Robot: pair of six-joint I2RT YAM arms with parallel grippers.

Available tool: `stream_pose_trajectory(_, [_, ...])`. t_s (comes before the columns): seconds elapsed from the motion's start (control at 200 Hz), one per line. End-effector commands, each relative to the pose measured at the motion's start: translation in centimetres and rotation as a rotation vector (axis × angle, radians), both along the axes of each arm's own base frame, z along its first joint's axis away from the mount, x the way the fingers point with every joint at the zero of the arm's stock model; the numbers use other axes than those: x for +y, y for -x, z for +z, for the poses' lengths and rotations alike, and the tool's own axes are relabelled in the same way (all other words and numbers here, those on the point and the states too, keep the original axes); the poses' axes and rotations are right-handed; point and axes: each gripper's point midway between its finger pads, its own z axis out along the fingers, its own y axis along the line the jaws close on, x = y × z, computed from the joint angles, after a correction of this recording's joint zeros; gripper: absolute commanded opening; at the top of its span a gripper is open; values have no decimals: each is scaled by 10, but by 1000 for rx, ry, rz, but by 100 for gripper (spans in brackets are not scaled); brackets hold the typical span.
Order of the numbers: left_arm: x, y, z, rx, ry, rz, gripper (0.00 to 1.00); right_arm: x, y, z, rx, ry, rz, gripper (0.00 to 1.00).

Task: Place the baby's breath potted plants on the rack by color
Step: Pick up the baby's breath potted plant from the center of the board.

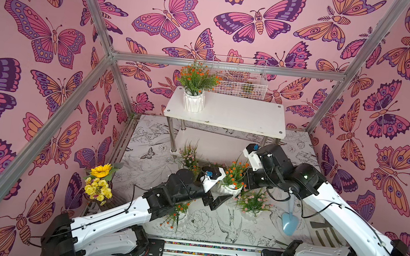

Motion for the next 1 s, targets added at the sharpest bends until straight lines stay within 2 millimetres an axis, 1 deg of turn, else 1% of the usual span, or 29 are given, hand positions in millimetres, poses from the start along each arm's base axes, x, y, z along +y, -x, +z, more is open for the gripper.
stream_pose_trajectory(0.0, [-3, -12, 23, -65, 47, 59, 100, 9, -4, 29, -52, -86, 14, 0])
stream_pose_trajectory(0.12, [-6, -18, 23, -65, 45, 75, 100, 9, -4, 30, -51, -90, 16, 0])
stream_pose_trajectory(0.391, [-16, -19, 23, -52, 40, 52, 100, 10, -2, 28, -46, -99, 22, 0])
stream_pose_trajectory(0.656, [-24, -23, 18, -29, 29, 48, 100, 9, -1, 30, -54, -111, 25, 0])
stream_pose_trajectory(0.821, [-26, -26, 14, -21, 20, 54, 100, 8, 0, 27, -51, -108, 24, 0])
stream_pose_trajectory(0.886, [-26, -26, 12, -19, 16, 54, 95, 8, 1, 25, -49, -105, 22, 0])
stream_pose_trajectory(0.991, [-26, -28, 11, -19, 13, 62, 84, 6, 0, 21, -47, -96, 17, 0])
